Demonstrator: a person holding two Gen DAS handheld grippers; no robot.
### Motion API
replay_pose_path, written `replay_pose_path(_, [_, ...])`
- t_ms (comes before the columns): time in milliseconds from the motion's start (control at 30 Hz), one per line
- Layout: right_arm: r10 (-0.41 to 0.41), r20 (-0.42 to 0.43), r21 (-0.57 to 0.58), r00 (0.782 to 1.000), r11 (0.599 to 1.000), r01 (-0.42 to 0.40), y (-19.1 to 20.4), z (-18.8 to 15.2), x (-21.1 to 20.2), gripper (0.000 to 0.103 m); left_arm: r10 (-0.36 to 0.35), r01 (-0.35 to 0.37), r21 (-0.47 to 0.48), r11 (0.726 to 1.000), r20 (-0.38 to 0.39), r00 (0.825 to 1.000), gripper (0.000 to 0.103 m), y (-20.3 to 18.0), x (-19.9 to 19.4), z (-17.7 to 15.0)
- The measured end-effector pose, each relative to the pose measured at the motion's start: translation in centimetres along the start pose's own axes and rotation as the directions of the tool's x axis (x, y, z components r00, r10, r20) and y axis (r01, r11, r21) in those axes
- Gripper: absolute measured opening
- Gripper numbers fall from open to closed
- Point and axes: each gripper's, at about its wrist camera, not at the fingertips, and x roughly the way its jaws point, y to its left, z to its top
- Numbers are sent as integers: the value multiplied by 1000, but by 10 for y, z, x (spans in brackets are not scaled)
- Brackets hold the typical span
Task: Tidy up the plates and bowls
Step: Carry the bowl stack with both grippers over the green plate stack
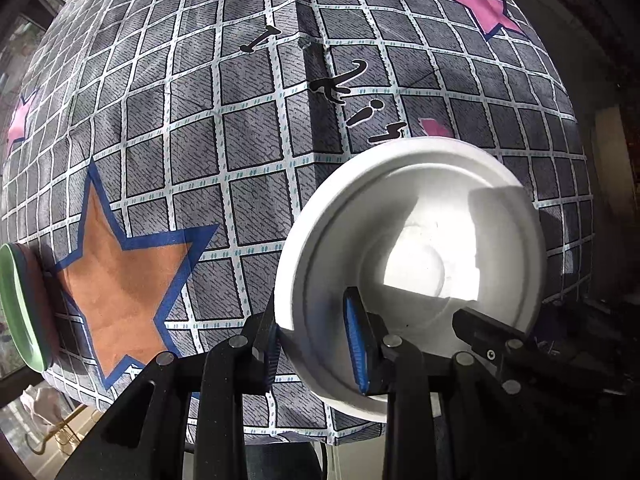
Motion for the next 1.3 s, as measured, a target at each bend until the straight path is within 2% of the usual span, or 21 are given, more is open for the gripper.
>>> replay_pose_path(100, [-12, 5, 30, 1000, 999, 12, 18, -6, 2, 31, 7, -7, 43, 999, 15, 1000, 32, 14, -3, -12])
replay_pose_path(200, [-9, 5, 39, 1000, 999, 9, 44, -14, 6, 31, 7, -8, 45, 999, 18, 1000, 32, 41, -3, -26])
replay_pose_path(567, [-14, -42, -64, 999, 998, 12, 168, -20, 44, 31, 14, -15, -44, 999, -24, 1000, 32, 146, 11, -73])
replay_pose_path(900, [-56, -63, -101, 996, 994, 49, 237, -25, 68, 31, -16, 16, -18, 1000, -25, 1000, 32, 196, 19, -93])
replay_pose_path(1000, [-57, -61, -86, 997, 995, 52, 251, -20, 72, 31, -22, 22, -1, 1000, -18, 1000, 32, 213, 13, -84])
replay_pose_path(1033, [-54, -60, -82, 997, 995, 49, 238, -20, 66, 31, -21, 21, 5, 1000, -13, 1000, 32, 216, 9, -79])
replay_pose_path(1167, [-47, -46, -72, 998, 996, 44, 237, -10, 48, 31, -26, 26, 6, 1000, 12, 1000, 32, 221, -11, -66])
replay_pose_path(1200, [-45, -40, -74, 998, 996, 42, 226, -10, 35, 31, -24, 24, 3, 1000, 19, 1000, 32, 213, -15, -60])
replay_pose_path(1300, [-40, -23, -77, 999, 996, 39, 233, -9, 24, 31, -19, 19, -9, 1000, 44, 999, 32, 220, -27, -57])
